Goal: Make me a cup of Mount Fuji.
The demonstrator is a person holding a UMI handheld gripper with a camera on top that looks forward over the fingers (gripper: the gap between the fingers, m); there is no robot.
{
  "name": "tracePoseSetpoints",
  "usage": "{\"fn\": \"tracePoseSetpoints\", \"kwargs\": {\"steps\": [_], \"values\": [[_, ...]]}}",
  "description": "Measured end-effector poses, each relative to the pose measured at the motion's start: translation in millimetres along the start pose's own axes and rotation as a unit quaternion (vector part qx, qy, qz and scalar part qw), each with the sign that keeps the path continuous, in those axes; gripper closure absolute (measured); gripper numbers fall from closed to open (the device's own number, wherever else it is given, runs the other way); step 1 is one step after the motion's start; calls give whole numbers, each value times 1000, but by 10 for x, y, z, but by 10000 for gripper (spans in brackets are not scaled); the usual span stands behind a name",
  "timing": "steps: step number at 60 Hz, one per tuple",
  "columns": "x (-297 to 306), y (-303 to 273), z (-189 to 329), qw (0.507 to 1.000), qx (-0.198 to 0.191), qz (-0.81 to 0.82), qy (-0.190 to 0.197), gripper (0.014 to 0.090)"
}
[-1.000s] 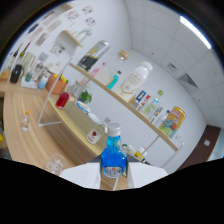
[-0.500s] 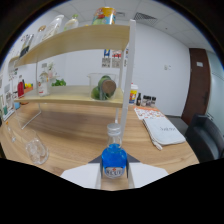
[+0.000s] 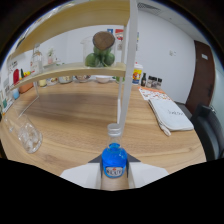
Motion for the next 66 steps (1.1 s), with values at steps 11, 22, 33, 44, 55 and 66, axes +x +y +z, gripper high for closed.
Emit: {"fn": "tracePoseSetpoints", "kwargs": {"steps": [11,22,33,44,55,66], "values": [[66,95,-23,1000,-17,20,12,651],[124,203,-179,998,-37,51,26,374],[55,-125,-685,994,0,85,62,193],[-554,-548,-1153,992,37,105,59,196],[-1440,-874,-1190,993,50,100,30,197],[-2121,-1274,-1198,995,30,95,13,193]]}}
